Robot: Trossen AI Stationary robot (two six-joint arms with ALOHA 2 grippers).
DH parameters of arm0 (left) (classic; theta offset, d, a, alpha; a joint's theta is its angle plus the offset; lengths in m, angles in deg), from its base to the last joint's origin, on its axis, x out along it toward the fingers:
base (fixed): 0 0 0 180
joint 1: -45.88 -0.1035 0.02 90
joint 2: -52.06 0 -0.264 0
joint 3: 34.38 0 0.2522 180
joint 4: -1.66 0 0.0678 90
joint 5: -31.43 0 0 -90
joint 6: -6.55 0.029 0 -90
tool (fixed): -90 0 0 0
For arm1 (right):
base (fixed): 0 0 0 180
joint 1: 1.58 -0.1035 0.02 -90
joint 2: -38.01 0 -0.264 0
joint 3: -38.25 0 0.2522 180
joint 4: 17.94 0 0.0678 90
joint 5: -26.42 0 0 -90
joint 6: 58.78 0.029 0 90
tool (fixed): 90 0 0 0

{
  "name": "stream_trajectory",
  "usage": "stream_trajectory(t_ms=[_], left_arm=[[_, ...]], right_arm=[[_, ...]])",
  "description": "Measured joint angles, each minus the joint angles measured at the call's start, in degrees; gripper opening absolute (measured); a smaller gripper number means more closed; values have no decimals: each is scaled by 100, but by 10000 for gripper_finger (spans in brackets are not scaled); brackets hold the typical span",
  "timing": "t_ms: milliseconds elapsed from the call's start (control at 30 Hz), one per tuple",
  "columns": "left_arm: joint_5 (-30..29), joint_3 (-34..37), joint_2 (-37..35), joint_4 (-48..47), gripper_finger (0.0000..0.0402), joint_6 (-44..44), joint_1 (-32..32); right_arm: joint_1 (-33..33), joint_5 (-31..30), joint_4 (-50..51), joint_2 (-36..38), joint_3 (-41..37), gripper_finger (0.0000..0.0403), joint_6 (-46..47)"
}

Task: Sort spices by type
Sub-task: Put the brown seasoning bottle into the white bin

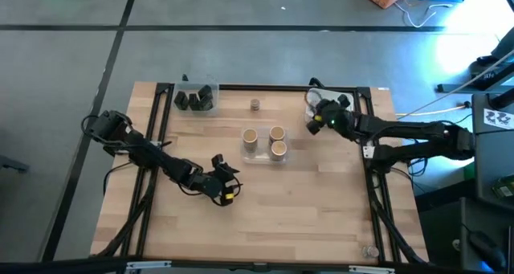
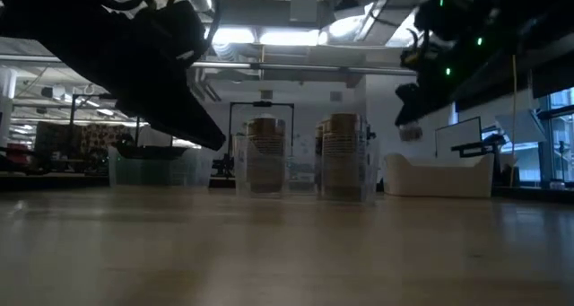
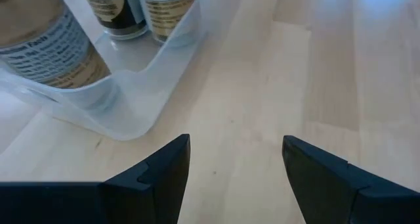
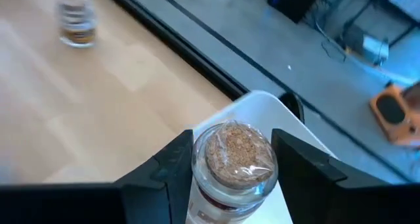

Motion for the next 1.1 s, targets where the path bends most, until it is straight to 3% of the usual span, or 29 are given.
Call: stream_trajectory(t_ms=[267, 500, 867, 1100], left_arm=[[0, 0, -2, 12, 225, -2, -274], [7, -2, 0, 294, 225, 67, -474], [28, -4, -405, 237, 225, 295, -465], [31, -4, -1260, 233, 225, 957, -691]], right_arm=[[1343, 1188, -1433, -13, -910, 180, 36], [1829, 1843, -2500, -256, -1449, 182, 201], [1859, 1874, -3074, -1089, -1574, 195, 372], [1857, 1872, -3109, -1123, -1574, 244, 284]])
